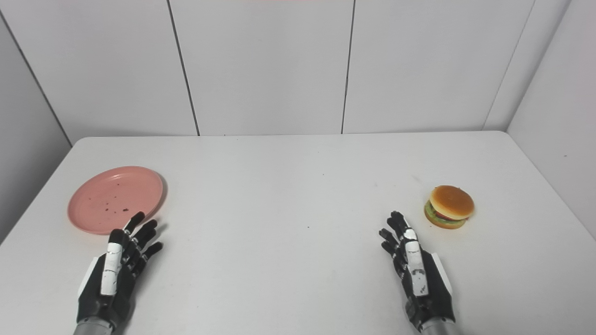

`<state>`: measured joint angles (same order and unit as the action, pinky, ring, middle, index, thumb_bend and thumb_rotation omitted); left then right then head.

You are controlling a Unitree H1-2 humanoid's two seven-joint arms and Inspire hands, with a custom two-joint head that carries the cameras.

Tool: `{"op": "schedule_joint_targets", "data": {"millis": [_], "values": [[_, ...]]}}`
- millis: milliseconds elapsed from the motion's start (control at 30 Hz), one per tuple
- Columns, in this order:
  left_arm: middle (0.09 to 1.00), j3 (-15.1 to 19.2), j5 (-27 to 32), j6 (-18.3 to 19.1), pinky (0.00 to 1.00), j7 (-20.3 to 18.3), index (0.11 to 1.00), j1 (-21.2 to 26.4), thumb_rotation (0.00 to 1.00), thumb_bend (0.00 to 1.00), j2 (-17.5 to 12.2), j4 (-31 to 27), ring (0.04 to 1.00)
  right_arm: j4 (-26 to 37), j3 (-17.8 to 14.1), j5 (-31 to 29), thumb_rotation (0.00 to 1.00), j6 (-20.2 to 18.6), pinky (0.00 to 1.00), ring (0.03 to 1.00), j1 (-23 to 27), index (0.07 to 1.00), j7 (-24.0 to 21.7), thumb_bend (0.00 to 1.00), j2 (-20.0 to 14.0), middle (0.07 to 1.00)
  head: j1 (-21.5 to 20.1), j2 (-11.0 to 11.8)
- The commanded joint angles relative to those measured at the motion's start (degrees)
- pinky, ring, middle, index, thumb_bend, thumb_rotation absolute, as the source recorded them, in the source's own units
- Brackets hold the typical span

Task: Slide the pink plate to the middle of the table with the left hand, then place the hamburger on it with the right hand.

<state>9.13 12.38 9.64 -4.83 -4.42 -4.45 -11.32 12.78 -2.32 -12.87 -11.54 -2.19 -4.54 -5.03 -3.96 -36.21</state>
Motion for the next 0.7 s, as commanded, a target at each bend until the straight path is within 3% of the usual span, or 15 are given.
{"op": "schedule_joint_targets", "data": {"millis": [0, 667], "values": [[0.895, -0.1, 0.0, -0.7, 1.0, 0.1, 0.908, -0.5, 0.91, 0.89, -0.6, -1.1, 0.944, 1.2, 0.1, -0.5, 1.0, -0.6, 0.94, 0.919, 0.8, 0.946, -0.7, 0.83, -0.1, 0.959, 0.0, 0.1], [0.891, -0.2, -0.2, -0.6, 1.0, 0.3, 0.902, -0.4, 0.89, 0.9, -0.3, -1.0, 0.946, 1.2, 0.1, -0.7, 1.0, -0.7, 0.95, 0.915, 0.8, 0.946, -0.8, 0.84, -0.2, 0.958, 0.2, 0.2]]}}
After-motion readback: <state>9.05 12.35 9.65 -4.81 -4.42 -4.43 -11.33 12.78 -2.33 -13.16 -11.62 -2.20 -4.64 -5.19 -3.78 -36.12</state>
